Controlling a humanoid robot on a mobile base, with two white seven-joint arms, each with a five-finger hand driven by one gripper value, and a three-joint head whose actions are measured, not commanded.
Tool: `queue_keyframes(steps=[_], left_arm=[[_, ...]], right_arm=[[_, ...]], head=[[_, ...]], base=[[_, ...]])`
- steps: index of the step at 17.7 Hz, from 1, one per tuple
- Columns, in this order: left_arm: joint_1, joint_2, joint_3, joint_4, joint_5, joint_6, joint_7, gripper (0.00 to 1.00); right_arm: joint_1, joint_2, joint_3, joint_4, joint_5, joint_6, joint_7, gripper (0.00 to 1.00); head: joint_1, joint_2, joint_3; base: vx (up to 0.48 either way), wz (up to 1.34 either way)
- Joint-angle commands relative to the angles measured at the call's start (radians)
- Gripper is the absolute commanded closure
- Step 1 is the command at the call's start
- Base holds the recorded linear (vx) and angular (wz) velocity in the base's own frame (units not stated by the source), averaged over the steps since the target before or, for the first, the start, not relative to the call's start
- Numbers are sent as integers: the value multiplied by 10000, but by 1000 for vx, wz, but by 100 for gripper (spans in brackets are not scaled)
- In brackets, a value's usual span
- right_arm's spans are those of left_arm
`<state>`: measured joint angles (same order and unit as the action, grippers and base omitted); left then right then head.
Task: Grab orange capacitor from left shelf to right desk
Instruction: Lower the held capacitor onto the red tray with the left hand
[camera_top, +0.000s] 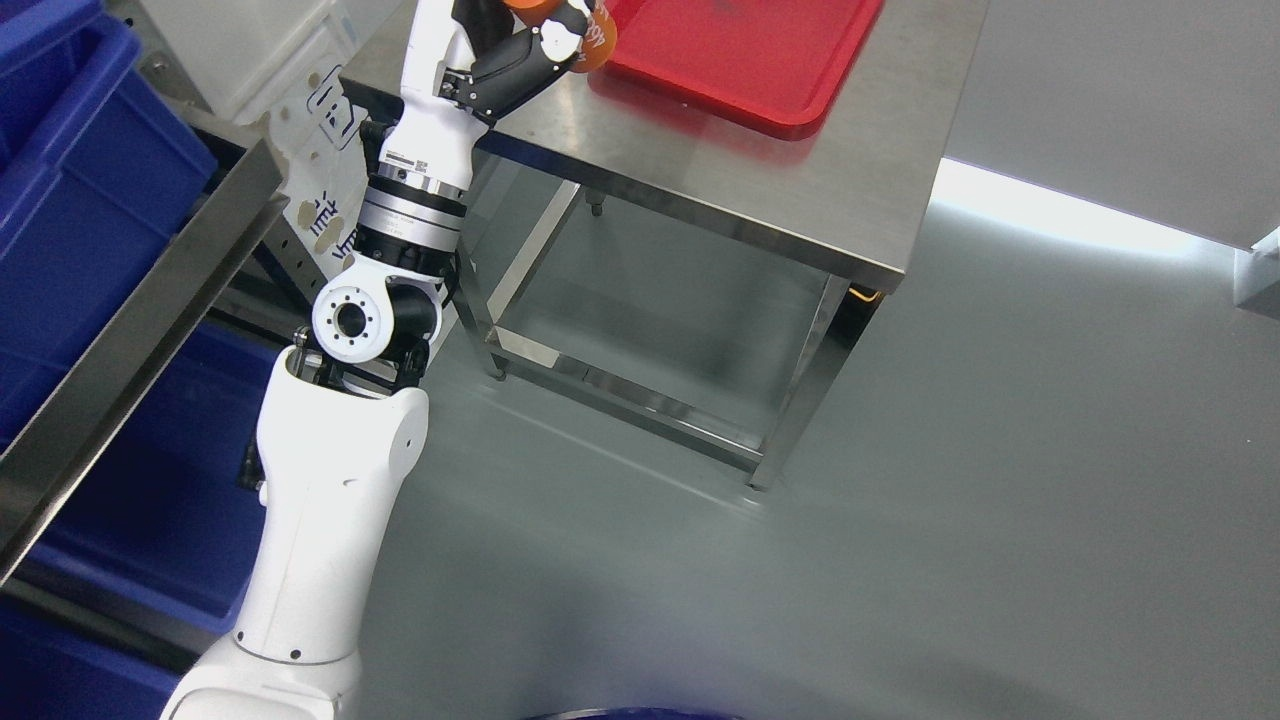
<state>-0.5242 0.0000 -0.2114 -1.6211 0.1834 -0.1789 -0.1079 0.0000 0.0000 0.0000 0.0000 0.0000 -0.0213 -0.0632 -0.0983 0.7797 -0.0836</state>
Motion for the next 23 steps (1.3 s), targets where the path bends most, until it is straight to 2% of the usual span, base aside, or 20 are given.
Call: queue_keyframes(steps=[1,6,9,14,18,23], left_arm=[[-615,175,-1046,1543,-24,133,5,97],[-1827,175,-1352,3215,-70,531,5,97],[-2044,175,-1598,3952,-101,577,20,97],[-1938,175,-1737,4184,-147,853,36,96],[-1233,175,-1615,4308,-974,808,5,96],[-602,175,-1629,3985,-1021,808,5,93]], right_arm=[[31,-175,-168,-174,31,-2,3,0],[31,-175,-168,-174,31,-2,3,0],[31,-175,-168,-174,31,-2,3,0],[31,-175,-168,-174,31,-2,3,0],[31,-175,-168,-174,31,-2,3,0],[16,-175,-168,-174,31,-2,3,0]], head=[[0,0,0],[0,0,0],[0,0,0],[0,0,0],[0,0,0],[0,0,0]], base=[[262,-166],[256,-177],[256,-163],[233,-148],[196,-107],[143,-61]])
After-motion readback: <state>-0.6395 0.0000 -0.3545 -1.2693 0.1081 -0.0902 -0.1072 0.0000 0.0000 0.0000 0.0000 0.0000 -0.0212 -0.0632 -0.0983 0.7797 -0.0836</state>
